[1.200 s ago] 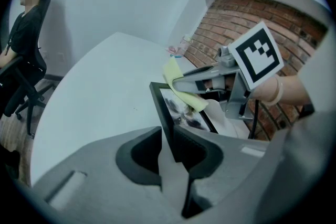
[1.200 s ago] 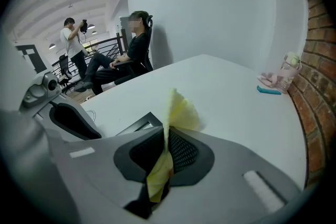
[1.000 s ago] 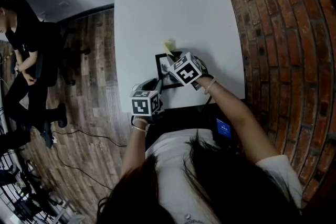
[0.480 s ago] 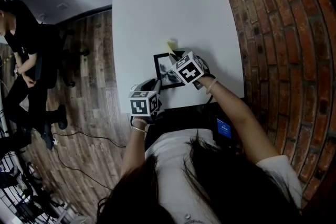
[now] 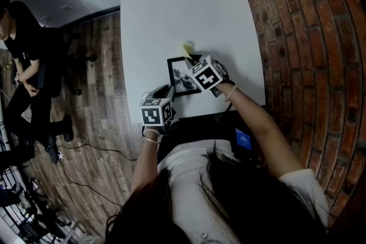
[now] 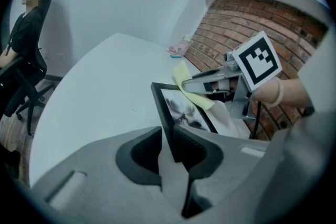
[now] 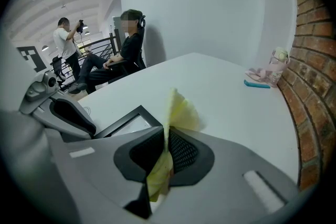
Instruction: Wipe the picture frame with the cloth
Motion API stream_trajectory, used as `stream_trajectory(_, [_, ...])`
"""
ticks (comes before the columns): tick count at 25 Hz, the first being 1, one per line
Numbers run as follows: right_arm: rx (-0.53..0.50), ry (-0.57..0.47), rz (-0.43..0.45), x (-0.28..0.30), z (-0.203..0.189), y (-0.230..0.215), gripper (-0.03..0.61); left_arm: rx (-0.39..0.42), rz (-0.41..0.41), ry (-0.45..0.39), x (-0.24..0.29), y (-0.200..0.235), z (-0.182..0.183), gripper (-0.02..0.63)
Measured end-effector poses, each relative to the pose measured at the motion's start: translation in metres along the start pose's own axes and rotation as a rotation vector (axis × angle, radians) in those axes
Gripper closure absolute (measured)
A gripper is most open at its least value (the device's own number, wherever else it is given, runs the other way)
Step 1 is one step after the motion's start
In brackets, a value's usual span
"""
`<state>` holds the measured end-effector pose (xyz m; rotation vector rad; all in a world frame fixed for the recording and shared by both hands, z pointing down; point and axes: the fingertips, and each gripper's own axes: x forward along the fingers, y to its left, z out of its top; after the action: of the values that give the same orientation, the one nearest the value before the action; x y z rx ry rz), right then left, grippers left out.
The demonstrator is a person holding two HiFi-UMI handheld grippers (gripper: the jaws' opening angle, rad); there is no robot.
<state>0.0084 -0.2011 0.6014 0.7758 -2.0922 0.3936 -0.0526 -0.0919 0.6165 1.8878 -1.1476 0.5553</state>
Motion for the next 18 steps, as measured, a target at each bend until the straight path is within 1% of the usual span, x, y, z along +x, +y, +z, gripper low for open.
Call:
stream_trajectory(5, [0.013, -0.002, -0.02, -0.003, -0.004, -0.008, 0.546, 0.007, -0.002, 0.0, 0.001, 0.0, 0.0, 0.54])
stream_trajectory(12, [0.058, 0.001, -0.044, -0.008, -0.014, -0.021, 0.546, 0.01, -0.004, 0.001, 0.0, -0.003, 0.0, 0.54])
stream_trajectory(18, [0.07, 0.013, -0.069, -0.011, -0.021, -0.032, 0.546, 0.006, 0.002, -0.002, 0.001, -0.001, -0.001, 0.54])
